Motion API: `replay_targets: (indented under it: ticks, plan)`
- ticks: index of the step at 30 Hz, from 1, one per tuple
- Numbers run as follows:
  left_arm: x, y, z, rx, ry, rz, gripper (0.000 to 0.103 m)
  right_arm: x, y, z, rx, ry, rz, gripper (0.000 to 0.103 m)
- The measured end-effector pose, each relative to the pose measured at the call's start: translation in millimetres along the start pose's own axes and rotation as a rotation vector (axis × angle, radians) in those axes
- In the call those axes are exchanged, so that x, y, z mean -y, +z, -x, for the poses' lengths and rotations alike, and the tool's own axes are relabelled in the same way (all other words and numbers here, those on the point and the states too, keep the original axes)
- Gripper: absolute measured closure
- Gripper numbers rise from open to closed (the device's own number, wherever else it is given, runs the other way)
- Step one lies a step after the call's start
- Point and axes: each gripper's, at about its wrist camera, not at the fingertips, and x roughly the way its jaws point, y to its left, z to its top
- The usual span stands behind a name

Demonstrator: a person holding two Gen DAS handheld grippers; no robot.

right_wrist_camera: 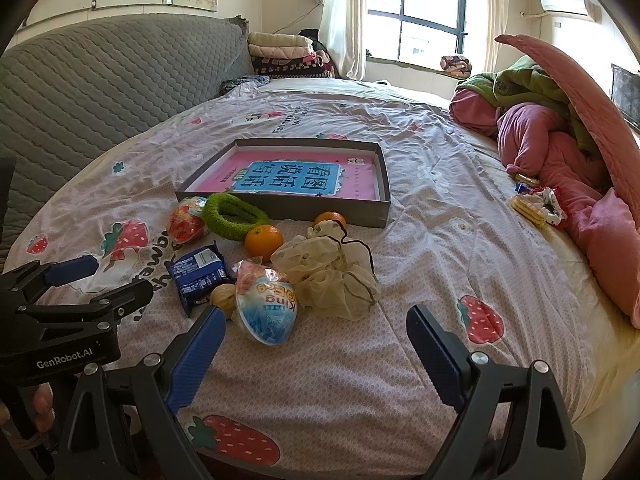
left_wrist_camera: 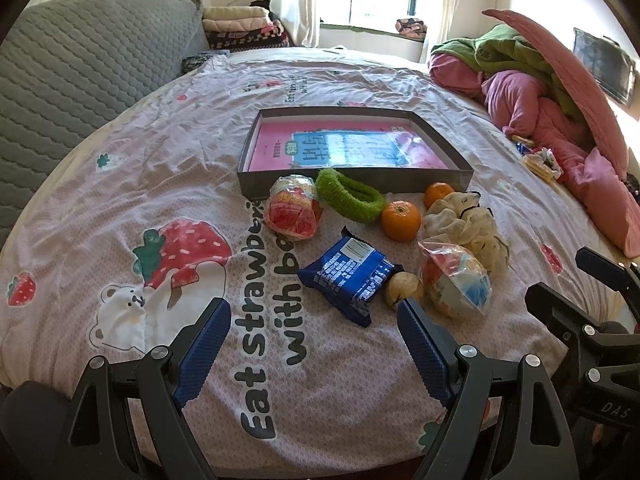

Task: Organize objects
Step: 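Move both tools toward the snacks in front of the grey tray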

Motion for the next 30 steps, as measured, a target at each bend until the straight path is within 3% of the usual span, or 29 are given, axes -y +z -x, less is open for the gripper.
replay_targets:
  ticks: [11, 30]
  plan:
    - [5.8, -8.5, -3.2, -0.044, -0.011, -0.047, 0.017, -1.1, -7.9, -2.8, -0.054, 0.056, -0.006, 0.011]
    - [6.8, -26.7, -30.5, -0.187, -0.046, -0.084, 0.017, -2.5, -24.4, -18.4, -0.156, 0.119, -0.03, 0.012]
